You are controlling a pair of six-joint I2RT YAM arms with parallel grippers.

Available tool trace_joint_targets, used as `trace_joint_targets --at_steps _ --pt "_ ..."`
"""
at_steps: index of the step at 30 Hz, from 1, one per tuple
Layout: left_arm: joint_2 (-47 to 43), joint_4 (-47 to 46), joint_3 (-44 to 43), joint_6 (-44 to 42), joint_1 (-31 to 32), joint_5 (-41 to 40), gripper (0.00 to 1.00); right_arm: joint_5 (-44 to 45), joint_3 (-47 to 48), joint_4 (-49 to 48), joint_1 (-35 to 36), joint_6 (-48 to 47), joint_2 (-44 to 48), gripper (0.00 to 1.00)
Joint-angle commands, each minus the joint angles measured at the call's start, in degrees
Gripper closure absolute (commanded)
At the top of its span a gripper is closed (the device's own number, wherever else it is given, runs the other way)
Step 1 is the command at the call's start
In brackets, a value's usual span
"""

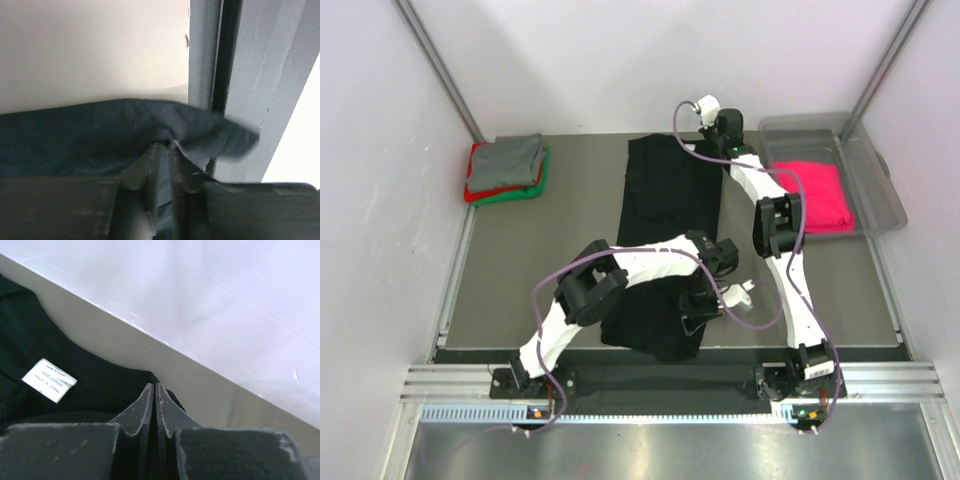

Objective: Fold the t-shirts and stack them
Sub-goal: Fold the tshirt

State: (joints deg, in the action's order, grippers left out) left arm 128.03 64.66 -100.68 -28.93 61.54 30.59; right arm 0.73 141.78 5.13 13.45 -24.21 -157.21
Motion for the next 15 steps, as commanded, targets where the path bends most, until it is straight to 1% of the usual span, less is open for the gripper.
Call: trace_joint_targets --at_steps 1,2,3,4,5,7,8,9,10,11,13,14,15 --pt "-2.6 -0.7 -3.9 1.1 0.2 0.3 0.76 -0.5 2.6 -9.5 1.7 -1.9 -0.6 1.0" --pt "-3.4 -0.4 -4.9 1.1 0.2 0.4 0.73 0.2 2.5 -10.3 1.8 -1.6 -0.5 1.0" --pt "-4.1 -0.9 -5.4 1.8 0.2 -0.4 0.7 1.2 0.4 -11.6 1.8 -0.9 0.4 0.98" --pt "-4.8 -1.1 -5.7 2.3 0.2 -0.5 0.66 3.1 -1.0 -14.2 1.6 -0.1 1.3 0.81" --pt "-6.5 -1.2 -7.1 2.9 0.2 -0.9 0.64 3.8 -1.8 -14.8 1.4 0.3 2.2 0.72" --pt "-8.2 -1.0 -9.5 3.5 0.2 -3.8 0.58 6.3 -3.3 -14.9 1.1 0.3 5.2 0.61" --pt "-10.1 -0.8 -12.1 3.7 0.2 -4.9 0.53 6.7 -5.8 -15.2 0.8 0.0 8.8 0.59" --pt "-11.2 -0.3 -13.1 3.5 0.1 -5.8 0.51 7.2 -7.9 -17.4 0.5 -0.3 11.0 0.58" --pt "-12.3 -0.3 -14.0 3.3 0.1 -9.1 0.5 7.9 -10.2 -18.4 0.3 -0.7 13.4 0.55" --pt "-14.8 -0.7 -14.7 3.2 -0.1 -11.4 0.45 8.0 -14.4 -19.1 -0.1 -1.5 18.4 0.54" --pt "-18.3 -1.0 -13.2 3.0 -0.6 -17.5 0.42 8.1 -18.3 -18.6 -0.4 -2.2 23.6 0.53" --pt "-19.5 -1.4 -12.3 3.3 -2.1 -19.4 0.42 8.2 -23.2 -18.0 -0.6 -1.0 26.5 0.52" --pt "-20.8 -2.1 -10.6 4.0 -3.3 -20.8 0.42 7.9 -26.4 -17.3 -1.1 0.3 33.0 0.52"
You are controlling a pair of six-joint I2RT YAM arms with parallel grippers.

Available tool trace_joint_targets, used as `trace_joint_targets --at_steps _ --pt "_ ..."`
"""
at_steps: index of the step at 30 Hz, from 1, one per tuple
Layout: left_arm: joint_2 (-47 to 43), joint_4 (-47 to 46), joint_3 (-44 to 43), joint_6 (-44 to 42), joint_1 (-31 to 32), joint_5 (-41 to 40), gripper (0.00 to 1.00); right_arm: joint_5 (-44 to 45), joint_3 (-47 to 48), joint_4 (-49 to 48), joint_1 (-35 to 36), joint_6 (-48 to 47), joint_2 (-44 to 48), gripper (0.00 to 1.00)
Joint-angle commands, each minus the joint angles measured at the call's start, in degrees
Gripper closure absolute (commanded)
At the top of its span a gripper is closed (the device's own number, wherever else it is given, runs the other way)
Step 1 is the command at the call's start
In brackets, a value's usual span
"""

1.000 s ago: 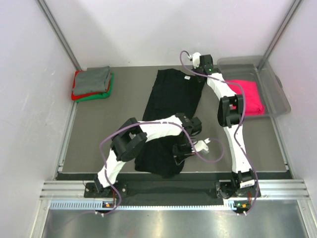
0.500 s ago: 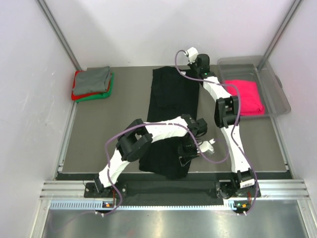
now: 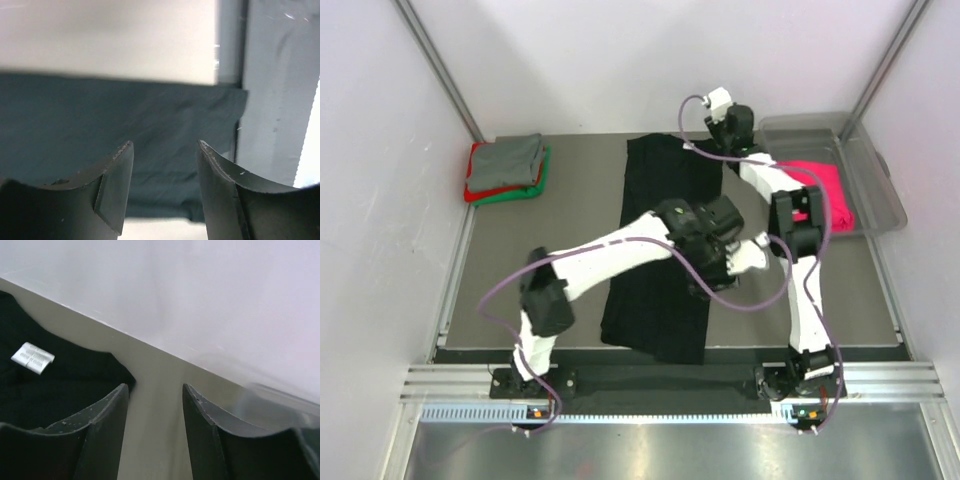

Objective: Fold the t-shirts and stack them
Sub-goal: Fold the tshirt

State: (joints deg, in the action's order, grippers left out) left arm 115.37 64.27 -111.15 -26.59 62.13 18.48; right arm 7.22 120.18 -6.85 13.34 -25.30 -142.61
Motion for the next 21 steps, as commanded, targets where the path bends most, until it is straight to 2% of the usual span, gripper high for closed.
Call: trace_joint_targets --at_steps 1,3,4,5,6,7,8,10,11,12,14,15,17,21 --pt "-9.5 -2.8 1.5 2.2 -5.6 -9.1 0.42 -1.1 -8.2 -3.4 -1.4 2.5 21.7 0.52" --pt "-13.7 -3.6 6.8 4.1 -12.4 -7.9 0.43 -3.2 -18.2 -0.9 -1.7 6.1 31.8 0.52" --pt "-16.6 -4.4 10.1 5.4 -15.3 -6.6 0.43 -9.3 -21.4 3.6 -1.6 7.2 35.2 0.53" --pt "-18.0 -4.7 11.8 5.8 -21.9 -3.1 0.43 -14.0 -27.7 6.2 -1.7 9.1 41.6 0.54" --pt "-19.4 -4.9 13.3 6.2 -25.2 -1.1 0.43 -19.9 -30.8 11.9 -1.7 8.9 44.7 0.56" --pt "-22.4 -5.1 16.9 7.0 -28.2 0.9 0.44 -31.5 -33.8 14.6 -1.3 8.3 47.4 0.57" --pt "-23.9 -6.1 19.0 7.0 -33.0 2.6 0.44 -36.5 -39.7 17.3 -0.7 5.7 49.9 0.58" --pt "-27.2 -7.3 23.5 7.7 -35.5 4.2 0.47 -43.1 -44.5 26.7 3.3 0.3 56.5 0.64" --pt "-29.8 -7.4 27.4 8.3 -36.4 4.1 0.48 -45.0 -50.1 29.3 5.1 -7.0 58.6 0.64" --pt "-31.2 -7.8 29.7 8.8 -36.6 4.1 0.49 -46.3 -53.2 32.7 8.7 -10.7 62.8 0.63" --pt "-34.2 -7.9 35.8 10.6 -37.6 4.2 0.55 -44.7 -61.6 33.4 13.2 -16.8 66.8 0.64" --pt "-35.1 -8.5 37.9 11.1 -38.3 4.5 0.57 -44.3 -63.3 35.0 17.2 -18.2 69.0 0.64" --pt "-36.8 -8.4 42.8 11.6 -41.1 5.2 0.61 -43.3 -65.5 37.5 20.7 -21.2 69.7 0.65" --pt "-35.7 -7.1 48.6 10.9 -44.5 6.9 0.63 -42.9 -67.4 40.0 29.5 -24.3 67.6 0.66"
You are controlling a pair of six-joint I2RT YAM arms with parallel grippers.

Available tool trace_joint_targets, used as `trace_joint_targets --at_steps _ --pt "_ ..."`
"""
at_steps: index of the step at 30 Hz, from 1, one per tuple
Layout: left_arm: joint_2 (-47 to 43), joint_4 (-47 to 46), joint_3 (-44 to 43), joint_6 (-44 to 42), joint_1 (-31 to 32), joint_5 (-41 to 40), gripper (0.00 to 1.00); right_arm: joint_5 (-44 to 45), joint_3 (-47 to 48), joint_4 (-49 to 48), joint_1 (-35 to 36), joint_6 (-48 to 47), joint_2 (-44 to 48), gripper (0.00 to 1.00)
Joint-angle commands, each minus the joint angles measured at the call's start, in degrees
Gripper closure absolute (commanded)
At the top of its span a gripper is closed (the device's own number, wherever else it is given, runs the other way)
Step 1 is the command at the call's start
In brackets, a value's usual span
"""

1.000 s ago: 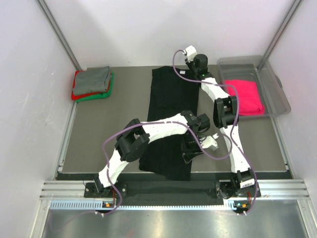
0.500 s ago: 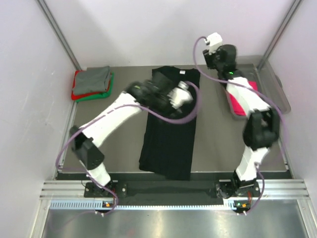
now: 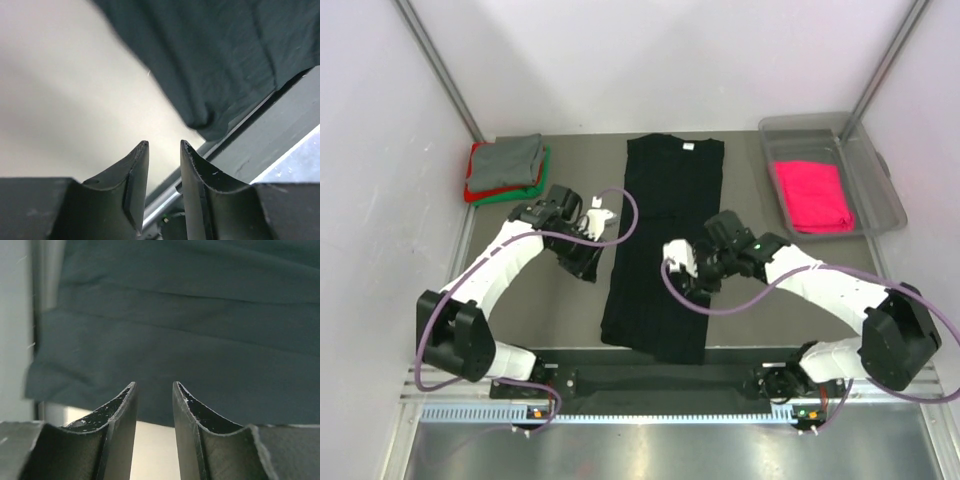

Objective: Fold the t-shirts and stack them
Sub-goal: Fold the tshirt

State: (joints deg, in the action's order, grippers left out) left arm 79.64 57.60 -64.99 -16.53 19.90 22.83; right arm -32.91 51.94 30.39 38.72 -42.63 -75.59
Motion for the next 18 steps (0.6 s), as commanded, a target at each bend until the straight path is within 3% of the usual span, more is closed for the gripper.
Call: trace_joint_targets --at_steps 1,6,11,18 --pt "0.2 -1.5 2.4 1.8 -3.5 2.1 0.63 -1.4 0.4 2.3 6.1 -7.5 0.2 0.65" --pt "6.5 -5.0 0.4 4.2 -13.2 0.5 0.64 2.7 1.7 0.8 19.1 -11.7 -5.7 0.63" --pt "17.6 -1.3 -5.8 2.7 -21.8 7.7 0.66 6.5 5.3 -0.9 27.9 -14.7 -12.6 0.64" --pt "19.1 -1.0 -5.9 1.4 -22.6 10.1 0.68 10.8 5.5 -5.0 33.4 -16.2 -16.4 0.64"
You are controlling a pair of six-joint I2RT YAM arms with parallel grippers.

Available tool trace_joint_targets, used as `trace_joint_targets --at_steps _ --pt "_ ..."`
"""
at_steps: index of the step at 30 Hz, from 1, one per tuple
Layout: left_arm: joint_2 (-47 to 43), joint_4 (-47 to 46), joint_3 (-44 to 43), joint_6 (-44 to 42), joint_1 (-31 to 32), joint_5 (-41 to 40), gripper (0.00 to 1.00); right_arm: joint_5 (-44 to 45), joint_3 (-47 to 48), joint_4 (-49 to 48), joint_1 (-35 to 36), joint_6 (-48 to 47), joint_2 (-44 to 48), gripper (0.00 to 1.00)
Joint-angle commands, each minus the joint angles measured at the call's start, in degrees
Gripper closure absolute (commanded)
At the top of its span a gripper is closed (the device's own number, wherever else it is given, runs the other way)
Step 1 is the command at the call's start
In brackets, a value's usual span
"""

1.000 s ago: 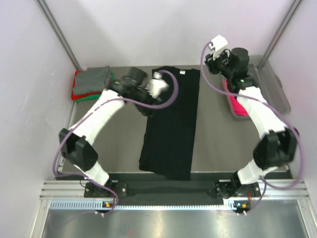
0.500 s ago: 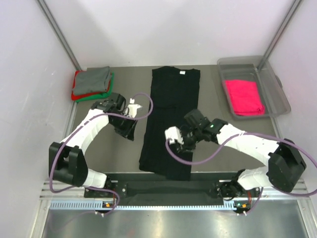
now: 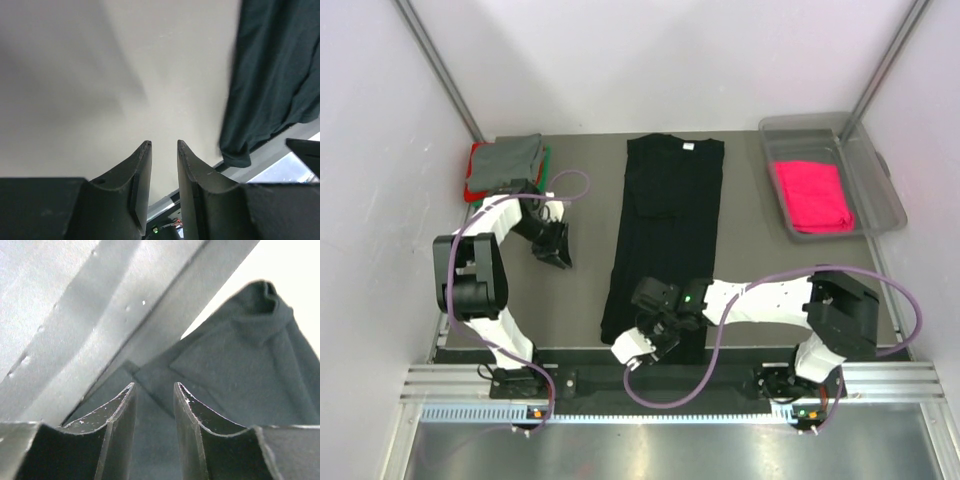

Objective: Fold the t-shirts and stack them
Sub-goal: Fold the tshirt

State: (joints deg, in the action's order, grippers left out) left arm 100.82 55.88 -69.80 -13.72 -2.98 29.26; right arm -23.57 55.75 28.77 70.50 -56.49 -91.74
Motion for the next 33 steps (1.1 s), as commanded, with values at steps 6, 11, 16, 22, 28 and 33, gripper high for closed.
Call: trace_joint_targets --at_steps 6,11,16,22,28,33 --pt "-3.3 0.6 -0.5 -1.5 0.3 4.3 0.68 3.0 1.5 -5.9 3.2 -2.5 -2.3 0.63" --pt "-3.3 0.5 0.2 -1.8 0.3 4.2 0.68 4.2 1.9 -8.4 3.5 -2.7 -4.8 0.62" --pt "-3.6 0.5 0.4 -1.8 0.0 4.3 0.68 4.6 2.6 -10.2 3.6 -2.0 -7.0 0.64" --pt "-3.6 0.4 0.5 -1.9 -0.1 4.7 0.68 6.2 2.1 -12.0 3.6 -1.7 -7.2 0.8" --pt "-4.0 0.5 0.5 -1.8 -0.2 4.9 0.69 7.0 2.7 -10.7 4.3 -0.3 -5.9 0.87" --pt "-4.4 0.6 0.8 -1.9 -0.2 5.1 0.69 9.0 3.0 -9.5 5.7 0.6 -4.8 0.81"
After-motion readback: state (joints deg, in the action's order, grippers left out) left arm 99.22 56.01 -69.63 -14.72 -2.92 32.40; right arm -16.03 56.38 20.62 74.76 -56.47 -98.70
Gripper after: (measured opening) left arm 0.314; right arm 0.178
